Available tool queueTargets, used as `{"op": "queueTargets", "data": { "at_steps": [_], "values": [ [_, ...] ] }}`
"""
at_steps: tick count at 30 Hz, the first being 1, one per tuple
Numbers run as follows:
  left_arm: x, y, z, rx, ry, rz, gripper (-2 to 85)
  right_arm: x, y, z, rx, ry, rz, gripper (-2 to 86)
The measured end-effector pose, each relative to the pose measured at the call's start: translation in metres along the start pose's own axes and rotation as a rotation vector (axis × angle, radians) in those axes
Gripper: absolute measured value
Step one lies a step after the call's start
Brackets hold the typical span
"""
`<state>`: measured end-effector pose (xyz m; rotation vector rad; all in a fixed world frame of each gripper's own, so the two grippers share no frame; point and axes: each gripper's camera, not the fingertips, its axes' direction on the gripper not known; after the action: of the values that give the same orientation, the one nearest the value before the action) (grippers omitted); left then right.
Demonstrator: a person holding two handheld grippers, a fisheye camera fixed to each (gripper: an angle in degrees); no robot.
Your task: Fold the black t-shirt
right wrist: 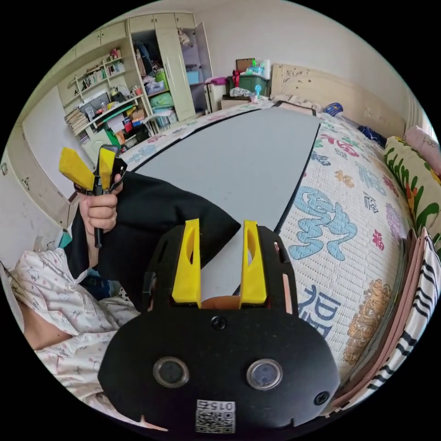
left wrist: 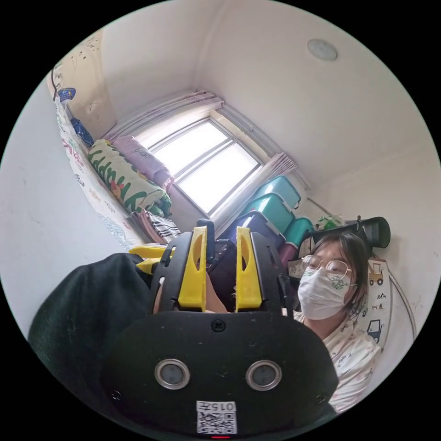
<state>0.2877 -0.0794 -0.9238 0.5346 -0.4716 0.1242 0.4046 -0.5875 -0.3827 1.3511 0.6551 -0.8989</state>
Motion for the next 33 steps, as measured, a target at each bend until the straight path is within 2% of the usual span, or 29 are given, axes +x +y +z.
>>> {"op": "queueTargets", "data": {
  "at_steps": [3, 6, 9, 12, 14, 16, 18, 20, 22, 25, 27, 29, 30, 33],
  "values": [
    [0.003, 0.000, 0.012, -0.015, -0.006, 0.010, 10.0, -0.019, -0.009, 0.030, -0.084, 0.069, -0.061, 10.7],
    [0.002, 0.004, 0.029, -0.047, -0.007, -0.042, 9.8, -0.034, 0.001, 0.041, -0.053, 0.034, -0.139, 5.8],
    [0.015, 0.022, 0.058, -0.188, -0.007, -0.095, 9.4, -0.043, 0.014, 0.046, -0.032, 0.068, -0.171, 5.0],
    [0.038, 0.037, 0.093, -0.408, -0.041, -0.131, 9.2, -0.064, 0.024, 0.055, -0.030, 0.145, -0.217, 4.7],
    [0.054, 0.035, 0.118, -0.537, 0.069, -0.186, 8.0, -0.079, 0.034, 0.061, -0.030, 0.199, -0.255, 4.6],
    [0.071, 0.020, 0.125, -0.565, 0.100, -0.162, 4.8, -0.084, 0.041, 0.065, -0.029, 0.215, -0.262, 4.6],
    [0.094, -0.004, 0.118, -0.592, -0.158, -0.047, 4.7, -0.086, 0.048, 0.067, -0.027, 0.239, -0.259, 4.6],
    [0.119, -0.027, 0.087, -0.504, -0.565, 0.102, 7.0, -0.089, 0.059, 0.068, -0.022, 0.254, -0.257, 4.7],
    [0.128, -0.025, 0.066, -0.420, -0.757, 0.098, 7.9, -0.092, 0.066, 0.069, -0.020, 0.260, -0.256, 4.7],
    [0.152, 0.017, 0.065, -0.384, -0.868, 0.151, 9.7, -0.097, 0.079, 0.069, -0.011, 0.269, -0.255, 4.8],
    [0.165, 0.051, 0.069, -0.390, -1.013, 0.179, 12.3, -0.098, 0.087, 0.068, -0.003, 0.263, -0.250, 4.9],
    [0.174, 0.101, 0.064, -0.345, -1.239, 0.159, 14.9, -0.099, 0.096, 0.065, 0.000, 0.254, -0.244, 5.0],
    [0.175, 0.113, 0.060, -0.325, -1.285, 0.146, 15.3, -0.099, 0.099, 0.065, 0.001, 0.253, -0.243, 5.0],
    [0.184, 0.163, 0.038, -0.167, -1.529, 0.090, 17.9, -0.103, 0.110, 0.061, 0.005, 0.254, -0.239, 5.0]
  ]
}}
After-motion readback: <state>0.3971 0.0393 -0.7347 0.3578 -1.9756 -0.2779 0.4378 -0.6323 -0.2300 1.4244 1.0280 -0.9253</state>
